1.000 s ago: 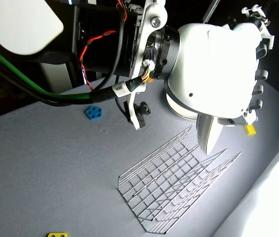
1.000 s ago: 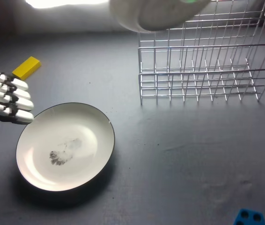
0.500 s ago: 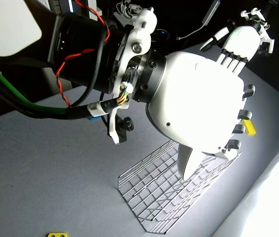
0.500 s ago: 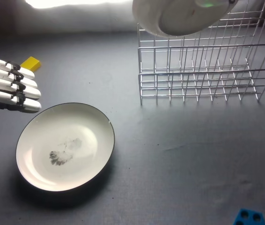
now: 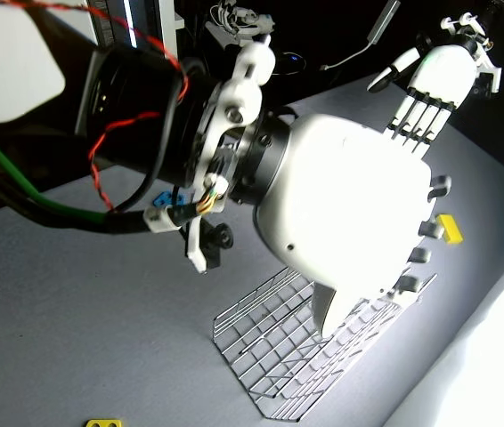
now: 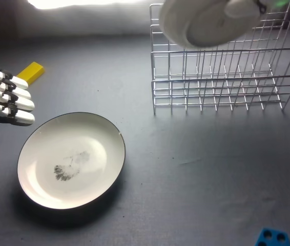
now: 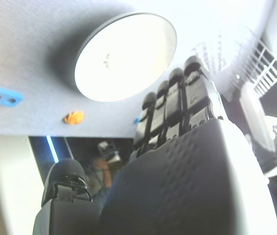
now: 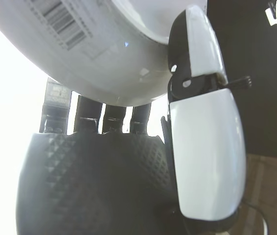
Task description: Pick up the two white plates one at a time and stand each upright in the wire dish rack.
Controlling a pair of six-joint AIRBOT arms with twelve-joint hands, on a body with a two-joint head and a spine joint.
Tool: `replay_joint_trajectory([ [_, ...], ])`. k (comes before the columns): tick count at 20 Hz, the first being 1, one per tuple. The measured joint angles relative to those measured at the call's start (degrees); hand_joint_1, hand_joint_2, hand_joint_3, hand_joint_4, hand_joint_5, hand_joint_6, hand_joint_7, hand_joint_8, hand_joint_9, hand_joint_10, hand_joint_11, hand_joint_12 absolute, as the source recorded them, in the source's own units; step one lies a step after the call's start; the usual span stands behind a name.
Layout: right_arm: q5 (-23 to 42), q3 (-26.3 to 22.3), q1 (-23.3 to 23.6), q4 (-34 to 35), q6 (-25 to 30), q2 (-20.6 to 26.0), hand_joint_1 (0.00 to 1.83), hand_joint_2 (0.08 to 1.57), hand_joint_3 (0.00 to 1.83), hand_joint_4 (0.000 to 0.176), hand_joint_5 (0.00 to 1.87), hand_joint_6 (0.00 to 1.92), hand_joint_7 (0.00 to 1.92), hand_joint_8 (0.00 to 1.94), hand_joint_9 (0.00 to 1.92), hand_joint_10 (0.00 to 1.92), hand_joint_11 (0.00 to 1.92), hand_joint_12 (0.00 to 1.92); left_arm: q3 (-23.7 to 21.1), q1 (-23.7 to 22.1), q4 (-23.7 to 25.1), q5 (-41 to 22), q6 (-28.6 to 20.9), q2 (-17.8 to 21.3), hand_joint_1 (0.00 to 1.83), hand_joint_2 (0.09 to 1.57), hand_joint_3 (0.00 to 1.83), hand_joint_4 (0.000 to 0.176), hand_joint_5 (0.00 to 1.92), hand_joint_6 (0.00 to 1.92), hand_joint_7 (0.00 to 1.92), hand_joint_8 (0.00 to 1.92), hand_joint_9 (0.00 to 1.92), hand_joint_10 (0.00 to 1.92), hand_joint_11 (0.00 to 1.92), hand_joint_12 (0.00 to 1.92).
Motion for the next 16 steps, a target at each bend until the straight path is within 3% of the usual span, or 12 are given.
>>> replay_joint_trajectory([
  [8, 1.0, 3.7, -2.4, 0.2, 0.3, -1.1, 1.22, 1.11, 0.0, 0.03, 0.98, 1.02, 1.02, 0.89, 1.2, 0.01, 0.73, 1.12, 0.0, -0.7, 1.2, -0.1, 0.0, 0.0, 0.0, 1.1, 0.0, 0.0, 0.02, 0.01, 0.02, 0.01, 0.0, 0.0, 0.0, 0.0],
  [16, 2.0, 5.5, -3.6, 0.0, 5.9, -1.2, 1.21, 1.12, 0.0, 0.026, 0.95, 1.08, 1.0, 0.91, 1.2, 0.0, 0.75, 1.07, 0.0, -0.8, 1.3, -0.2, 0.0, -0.1, 0.0, 1.11, 0.0, 0.0, 0.0, 0.0, 0.0, 0.0, 0.0, 0.0, 0.0, 0.0],
])
